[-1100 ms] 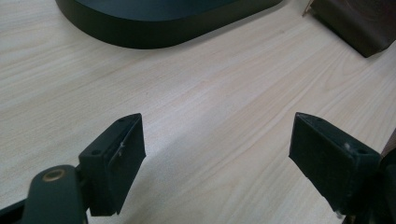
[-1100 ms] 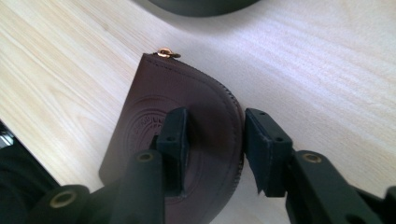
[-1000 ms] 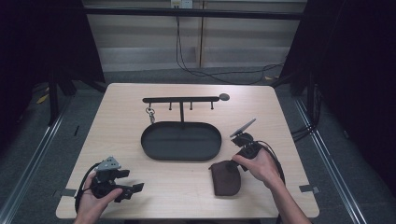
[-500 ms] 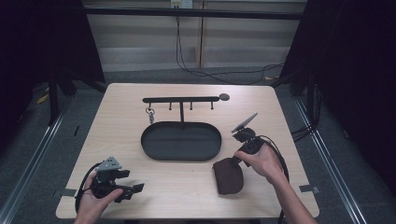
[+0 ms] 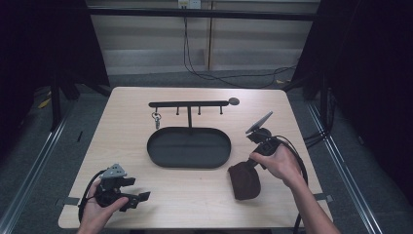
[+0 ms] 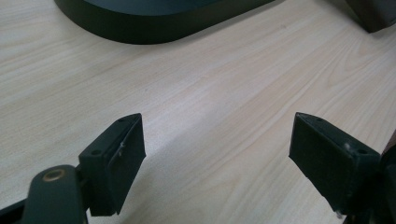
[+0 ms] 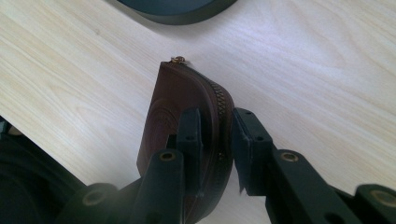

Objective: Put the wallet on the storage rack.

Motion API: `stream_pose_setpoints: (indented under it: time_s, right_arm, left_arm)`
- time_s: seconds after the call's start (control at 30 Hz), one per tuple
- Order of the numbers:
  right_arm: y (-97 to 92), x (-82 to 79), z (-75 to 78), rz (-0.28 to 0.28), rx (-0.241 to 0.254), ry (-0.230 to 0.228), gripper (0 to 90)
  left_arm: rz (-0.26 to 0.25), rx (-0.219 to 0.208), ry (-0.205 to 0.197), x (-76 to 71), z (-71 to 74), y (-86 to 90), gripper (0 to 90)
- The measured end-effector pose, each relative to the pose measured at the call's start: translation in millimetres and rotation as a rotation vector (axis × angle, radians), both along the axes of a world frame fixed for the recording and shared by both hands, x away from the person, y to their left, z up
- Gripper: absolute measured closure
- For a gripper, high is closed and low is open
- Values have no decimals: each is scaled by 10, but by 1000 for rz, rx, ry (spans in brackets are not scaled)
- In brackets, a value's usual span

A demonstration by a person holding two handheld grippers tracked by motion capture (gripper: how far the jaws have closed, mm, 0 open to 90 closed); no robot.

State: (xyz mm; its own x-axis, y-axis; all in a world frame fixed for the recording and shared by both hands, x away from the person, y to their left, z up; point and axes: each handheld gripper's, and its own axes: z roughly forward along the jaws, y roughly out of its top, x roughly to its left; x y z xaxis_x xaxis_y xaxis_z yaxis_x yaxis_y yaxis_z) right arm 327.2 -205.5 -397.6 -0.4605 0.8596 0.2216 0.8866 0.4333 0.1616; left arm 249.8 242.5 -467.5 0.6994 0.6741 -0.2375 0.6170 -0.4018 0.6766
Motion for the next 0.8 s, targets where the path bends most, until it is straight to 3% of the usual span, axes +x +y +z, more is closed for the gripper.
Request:
stream_pose_setpoints:
  time_s: [0.37, 0.8]
  right_arm:
    - [8, 44, 138, 7, -25, 37, 735]
    - [40, 137, 232, 17, -61, 43, 732]
  left_arm:
    - [7, -2, 2, 9, -7, 9, 182]
    - [11, -8, 9, 16, -7, 20, 182]
